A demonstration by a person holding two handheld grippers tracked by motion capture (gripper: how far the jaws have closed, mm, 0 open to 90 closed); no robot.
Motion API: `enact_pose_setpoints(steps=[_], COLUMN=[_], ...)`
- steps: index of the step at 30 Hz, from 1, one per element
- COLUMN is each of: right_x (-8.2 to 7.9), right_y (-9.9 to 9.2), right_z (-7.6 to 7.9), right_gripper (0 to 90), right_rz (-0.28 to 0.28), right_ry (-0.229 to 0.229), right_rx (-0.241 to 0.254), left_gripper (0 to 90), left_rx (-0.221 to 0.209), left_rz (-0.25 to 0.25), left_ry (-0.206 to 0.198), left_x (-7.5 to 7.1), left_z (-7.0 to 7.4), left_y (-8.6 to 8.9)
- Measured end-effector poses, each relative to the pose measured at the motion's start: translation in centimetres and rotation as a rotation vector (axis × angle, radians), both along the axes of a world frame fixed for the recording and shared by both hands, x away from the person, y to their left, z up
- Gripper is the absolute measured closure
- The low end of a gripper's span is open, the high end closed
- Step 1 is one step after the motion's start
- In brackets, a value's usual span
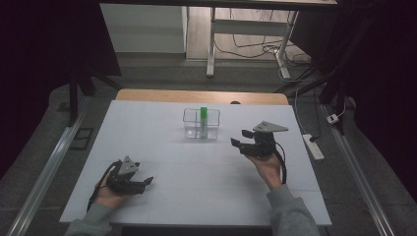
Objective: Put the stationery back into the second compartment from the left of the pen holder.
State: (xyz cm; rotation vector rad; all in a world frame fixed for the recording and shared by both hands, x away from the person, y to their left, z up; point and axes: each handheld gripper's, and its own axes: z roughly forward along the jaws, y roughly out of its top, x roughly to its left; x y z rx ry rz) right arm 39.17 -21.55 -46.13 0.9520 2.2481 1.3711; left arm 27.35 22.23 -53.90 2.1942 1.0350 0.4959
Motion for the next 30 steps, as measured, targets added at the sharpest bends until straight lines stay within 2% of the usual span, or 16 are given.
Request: enact_pose_setpoints(steps=[13,19,21,25,27,30], right_x=[-3.3,-4.6,-4.9,-5.4,-5.3,-5.3], right_y=[-4.1,-5.7,-6.1,-7.0,-7.5,-7.6], right_z=[-1.8,-2.5,-2.7,-3.4,-3.6,-3.7], right_gripper=[36.2,33.9,32.4,31.4,31.1,31.1], right_rz=[-0.013,-0.017,-0.015,-0.003,-0.005,-0.004], right_ry=[0.026,0.014,0.007,0.032,0.034,0.025], right_rx=[-0.051,-0.086,-0.115,-0.085,-0.072,-0.076], left_gripper=[24.9,24.9,24.9,25.0,25.0,25.0], left_rx=[0.007,0.010,0.011,0.006,0.007,0.008], left_rz=[-0.004,-0.008,-0.009,-0.006,-0.009,-0.013], left_ry=[0.001,0.002,0.000,-0.002,-0.001,-0.004], left_x=[0.0,0.0,0.0,0.0,0.0,0.0], left_z=[-0.1,-0.1,0.0,0.0,0.0,0.0], left_y=[-0.1,-0.2,-0.2,-0.1,-0.1,-0.1])
